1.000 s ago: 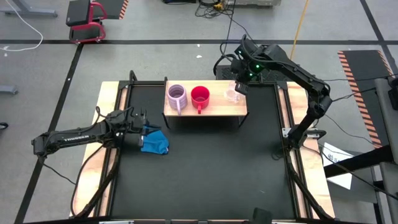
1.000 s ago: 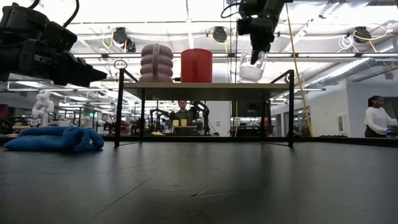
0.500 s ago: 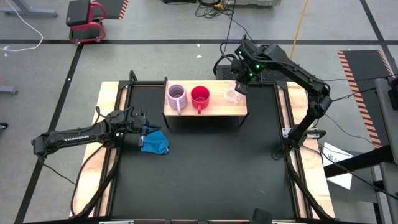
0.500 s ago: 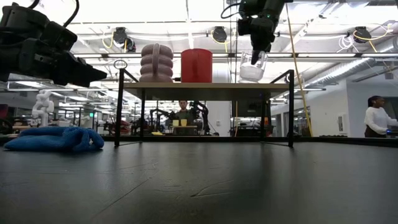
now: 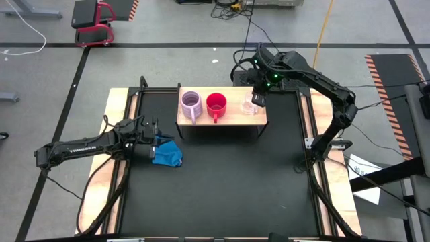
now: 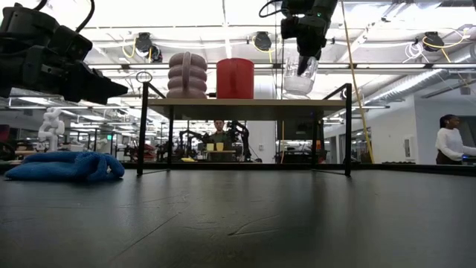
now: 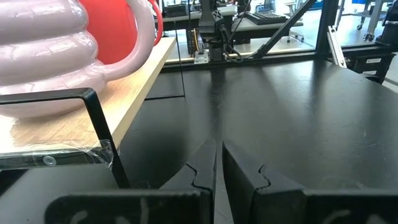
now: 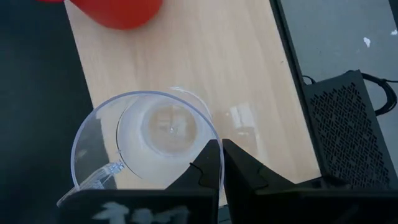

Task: Stack small to large cups/mugs on shelf
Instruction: Put the transparent mug on the shelf

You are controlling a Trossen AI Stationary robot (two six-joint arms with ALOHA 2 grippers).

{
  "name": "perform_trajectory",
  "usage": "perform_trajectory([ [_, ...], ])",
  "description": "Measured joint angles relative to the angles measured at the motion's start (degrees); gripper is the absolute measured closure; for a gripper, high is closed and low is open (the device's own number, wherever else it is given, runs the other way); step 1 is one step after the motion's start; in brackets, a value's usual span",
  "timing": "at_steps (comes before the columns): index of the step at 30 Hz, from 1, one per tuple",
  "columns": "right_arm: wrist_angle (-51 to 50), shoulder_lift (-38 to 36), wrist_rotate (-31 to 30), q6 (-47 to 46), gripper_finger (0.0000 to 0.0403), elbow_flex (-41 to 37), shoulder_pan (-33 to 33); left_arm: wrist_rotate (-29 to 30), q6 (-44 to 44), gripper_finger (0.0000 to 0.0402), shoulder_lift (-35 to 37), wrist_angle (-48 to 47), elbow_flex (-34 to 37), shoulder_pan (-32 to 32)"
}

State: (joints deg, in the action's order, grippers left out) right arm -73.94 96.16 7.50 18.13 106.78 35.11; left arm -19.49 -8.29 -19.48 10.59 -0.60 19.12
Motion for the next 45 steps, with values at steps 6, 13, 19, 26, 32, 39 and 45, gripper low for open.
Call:
perform_trajectory([
  [6,-0.5,0.4,0.0,-1.1,0.0403,0.0,-0.8,0.0,0.0,0.0371,0.0,0.0,0.0,0.0],
  [13,-2.5,0.3,-3.4,-3.2,0.0403,0.0,-1.3,0.0,0.0,0.0371,0.0,0.0,0.0,0.0],
  [19,-3.7,0.3,-4.7,-4.2,0.0403,0.0,-1.9,-0.1,0.0,0.0371,0.0,0.0,0.0,0.0],
  [26,-5.0,1.1,-4.6,-5.3,0.0403,0.0,-2.2,-0.1,0.0,0.0371,0.0,-0.1,0.0,0.0],
  [32,-4.9,3.6,-4.4,-5.6,0.0403,0.1,-3.0,-0.1,0.0,0.0371,0.0,-0.1,0.0,0.0],
  [39,-4.4,4.5,-4.4,-5.4,0.0403,0.2,-3.3,-0.2,-0.3,0.0371,0.0,-0.7,0.0,0.0],
  [45,-4.2,4.2,-4.4,-5.5,0.0403,0.1,-3.3,-0.2,-0.5,0.0371,0.0,-0.7,0.0,0.0],
])
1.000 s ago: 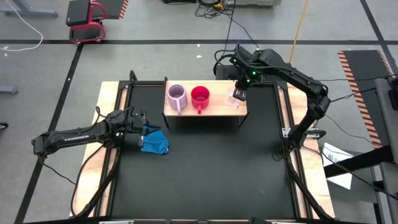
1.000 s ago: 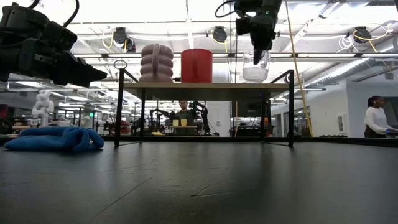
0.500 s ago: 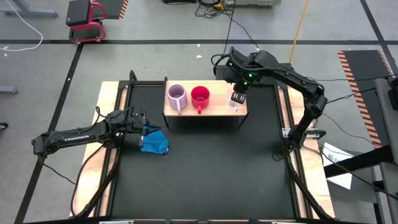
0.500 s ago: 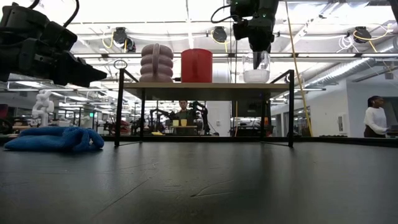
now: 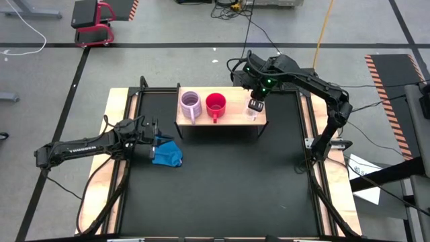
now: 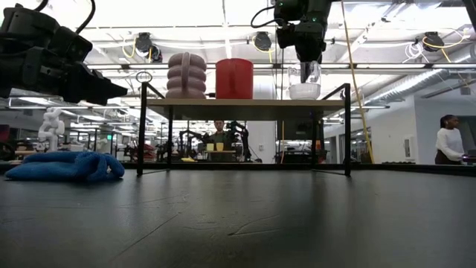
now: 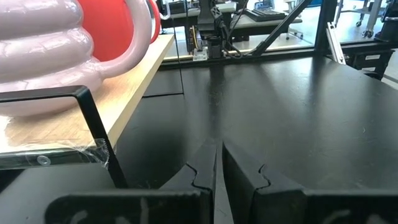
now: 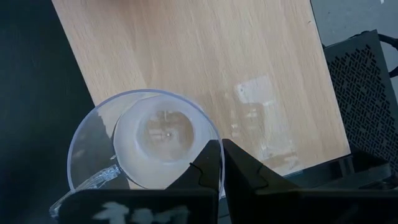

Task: Stack small to large cups/mugs on shelf
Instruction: Put the transparent mug on the shelf

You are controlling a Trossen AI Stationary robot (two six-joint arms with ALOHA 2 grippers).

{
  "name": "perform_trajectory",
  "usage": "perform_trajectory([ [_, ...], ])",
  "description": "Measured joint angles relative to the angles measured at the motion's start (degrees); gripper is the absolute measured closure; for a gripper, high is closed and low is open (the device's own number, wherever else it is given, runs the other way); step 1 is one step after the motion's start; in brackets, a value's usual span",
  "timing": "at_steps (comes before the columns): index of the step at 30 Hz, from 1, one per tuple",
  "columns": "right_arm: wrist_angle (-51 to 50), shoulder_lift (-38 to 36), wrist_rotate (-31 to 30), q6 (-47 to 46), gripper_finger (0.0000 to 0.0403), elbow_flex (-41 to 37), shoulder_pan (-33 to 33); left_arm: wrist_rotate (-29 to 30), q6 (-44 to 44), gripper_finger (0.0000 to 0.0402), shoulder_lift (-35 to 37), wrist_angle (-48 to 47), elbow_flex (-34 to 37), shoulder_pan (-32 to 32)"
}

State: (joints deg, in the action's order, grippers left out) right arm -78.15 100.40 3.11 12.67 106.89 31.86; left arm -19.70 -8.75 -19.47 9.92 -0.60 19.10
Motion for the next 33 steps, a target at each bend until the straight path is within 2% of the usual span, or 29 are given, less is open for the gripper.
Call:
perform_trajectory([
  [16,0.4,0.1,0.0,-0.4,0.0397,-0.1,0.0,0.0,-1.5,0.0371,0.0,-0.8,0.0,-2.4],
  [33,0.0,0.3,0.0,-0.2,0.031,-0.3,-0.1,0.0,-1.6,0.0371,0.0,-0.9,0.0,-4.3],
])
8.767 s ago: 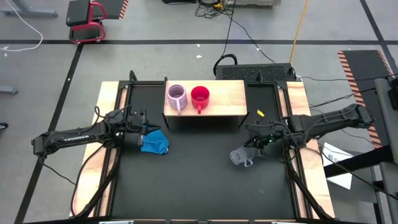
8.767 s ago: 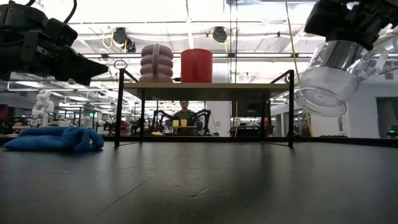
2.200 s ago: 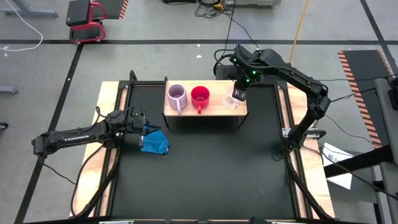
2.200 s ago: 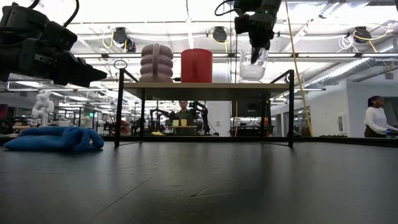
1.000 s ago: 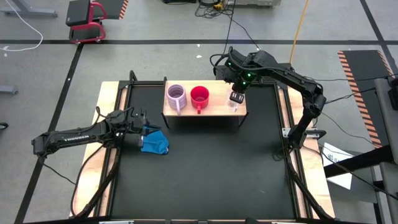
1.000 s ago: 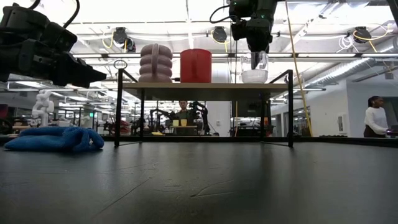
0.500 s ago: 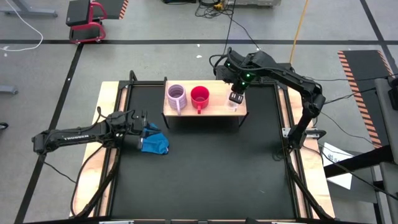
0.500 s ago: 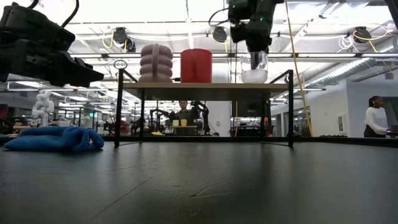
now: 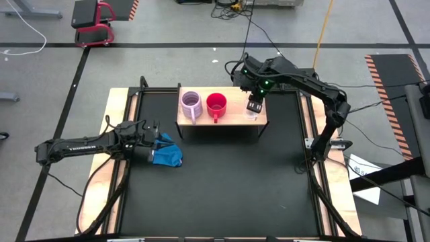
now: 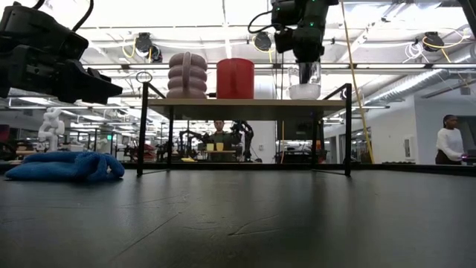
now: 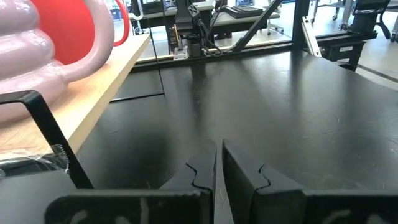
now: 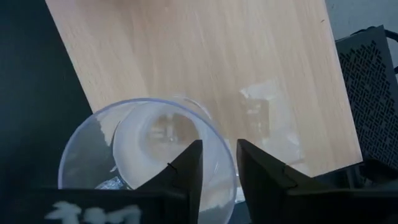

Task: Stack small to large cups/mugs on shelf
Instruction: Put the transparent mug on the shelf, then return to Home Position

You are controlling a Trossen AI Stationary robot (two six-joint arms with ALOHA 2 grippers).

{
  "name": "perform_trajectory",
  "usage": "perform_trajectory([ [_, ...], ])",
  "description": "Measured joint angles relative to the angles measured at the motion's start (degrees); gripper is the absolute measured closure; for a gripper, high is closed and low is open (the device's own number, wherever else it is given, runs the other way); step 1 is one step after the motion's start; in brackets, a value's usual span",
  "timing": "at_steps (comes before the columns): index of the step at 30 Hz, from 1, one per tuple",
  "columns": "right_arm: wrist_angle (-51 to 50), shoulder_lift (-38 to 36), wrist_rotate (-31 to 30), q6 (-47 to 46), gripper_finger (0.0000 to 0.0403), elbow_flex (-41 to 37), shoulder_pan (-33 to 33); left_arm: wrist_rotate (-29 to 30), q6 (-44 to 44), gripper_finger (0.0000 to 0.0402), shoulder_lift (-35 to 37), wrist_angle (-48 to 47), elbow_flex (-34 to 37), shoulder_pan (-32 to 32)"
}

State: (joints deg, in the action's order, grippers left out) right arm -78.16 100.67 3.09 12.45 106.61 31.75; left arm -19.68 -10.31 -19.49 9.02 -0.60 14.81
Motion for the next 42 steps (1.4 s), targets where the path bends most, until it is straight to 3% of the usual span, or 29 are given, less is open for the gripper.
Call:
perform_trajectory([
  [10,-2.1,0.1,0.1,0.1,0.0271,8.6,-1.1,0.0,0.0,0.0371,0.0,0.0,0.0,0.0],
  [16,-2.4,0.0,0.1,0.4,0.0269,15.5,-2.2,0.0,0.2,0.0371,0.0,0.0,0.0,0.0],
  [20,-2.3,-0.3,0.2,2.2,0.0296,16.9,-3.4,0.1,0.2,0.0371,0.0,0.0,0.0,0.0],
  [26,-0.4,-2.6,0.2,5.6,0.0392,16.9,-5.8,0.5,-0.6,0.0371,0.0,1.9,0.0,0.0],
  [29,-0.4,-5.0,0.2,6.2,0.0395,16.6,-7.4,2.3,-0.1,0.0371,0.0,4.0,0.0,0.0],
  [35,3.5,-13.5,2.0,6.4,0.0402,9.6,-9.1,6.8,1.1,0.0371,0.0,5.2,0.0,0.0],
  [42,15.7,-30.0,4.8,6.1,0.0403,-14.9,-7.7,6.8,0.9,0.0396,0.0,6.0,0.0,0.0],
])
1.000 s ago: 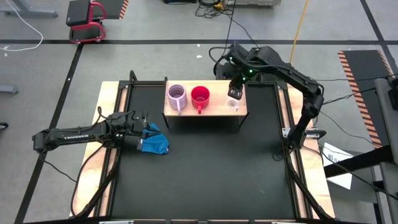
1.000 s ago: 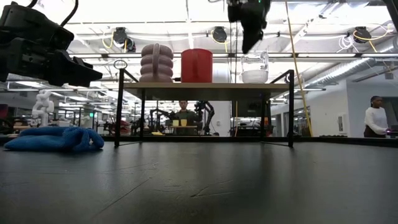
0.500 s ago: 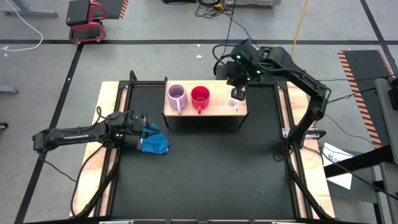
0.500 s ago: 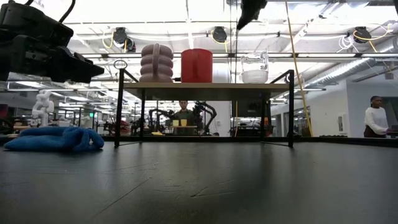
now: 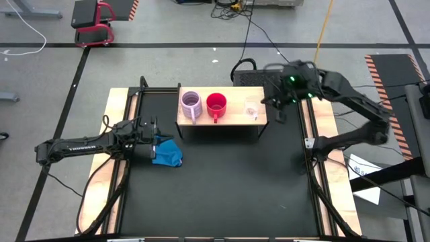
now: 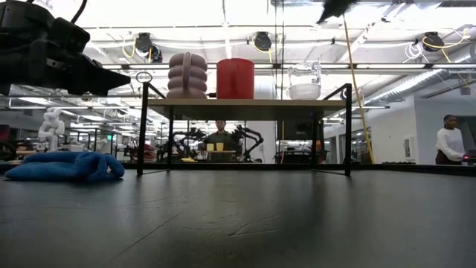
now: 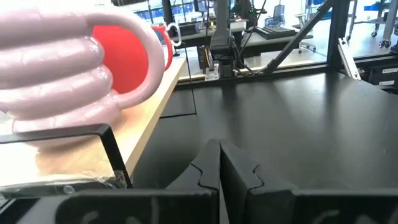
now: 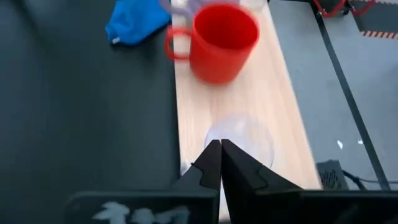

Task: Stack small to large cups/mugs on shelf
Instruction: Return to Home Position

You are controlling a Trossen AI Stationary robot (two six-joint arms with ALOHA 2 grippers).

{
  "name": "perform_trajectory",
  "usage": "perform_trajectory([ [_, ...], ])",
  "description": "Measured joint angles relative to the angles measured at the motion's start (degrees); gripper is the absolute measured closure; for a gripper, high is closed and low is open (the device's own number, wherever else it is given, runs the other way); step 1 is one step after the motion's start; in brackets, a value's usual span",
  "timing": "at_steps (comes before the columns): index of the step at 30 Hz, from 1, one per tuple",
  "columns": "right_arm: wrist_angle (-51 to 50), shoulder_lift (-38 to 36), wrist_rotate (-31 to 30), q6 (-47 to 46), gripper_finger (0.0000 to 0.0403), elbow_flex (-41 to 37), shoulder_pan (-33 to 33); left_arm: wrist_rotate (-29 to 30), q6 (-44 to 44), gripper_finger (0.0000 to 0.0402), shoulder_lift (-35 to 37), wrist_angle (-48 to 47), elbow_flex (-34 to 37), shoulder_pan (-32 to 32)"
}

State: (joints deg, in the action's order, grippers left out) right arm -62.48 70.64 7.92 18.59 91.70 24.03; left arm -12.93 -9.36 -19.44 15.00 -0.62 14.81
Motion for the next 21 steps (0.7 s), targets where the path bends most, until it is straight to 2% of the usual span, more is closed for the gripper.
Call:
perform_trajectory([
  [5,9.1,-12.6,2.9,-1.0,0.0403,-19.2,1.2,0.0,1.0,0.0398,0.0,-0.5,0.0,0.0],
  [9,15.6,-21.4,4.9,-2.4,0.0403,-31.6,1.8,0.0,0.9,0.0399,0.0,-0.1,0.0,0.0],
  [13,19.8,-27.5,8.1,-2.9,0.0403,-40.1,1.8,0.0,1.0,0.0398,0.0,0.2,0.0,0.0],
  [18,25.3,-33.4,16.2,-2.9,0.0403,-49.0,1.8,0.1,2.0,0.0399,0.0,0.2,0.0,0.0],
  [21,28.3,-36.6,16.4,-4.5,0.0403,-53.6,1.8,1.3,2.6,0.04,0.0,0.2,0.0,0.0],
])
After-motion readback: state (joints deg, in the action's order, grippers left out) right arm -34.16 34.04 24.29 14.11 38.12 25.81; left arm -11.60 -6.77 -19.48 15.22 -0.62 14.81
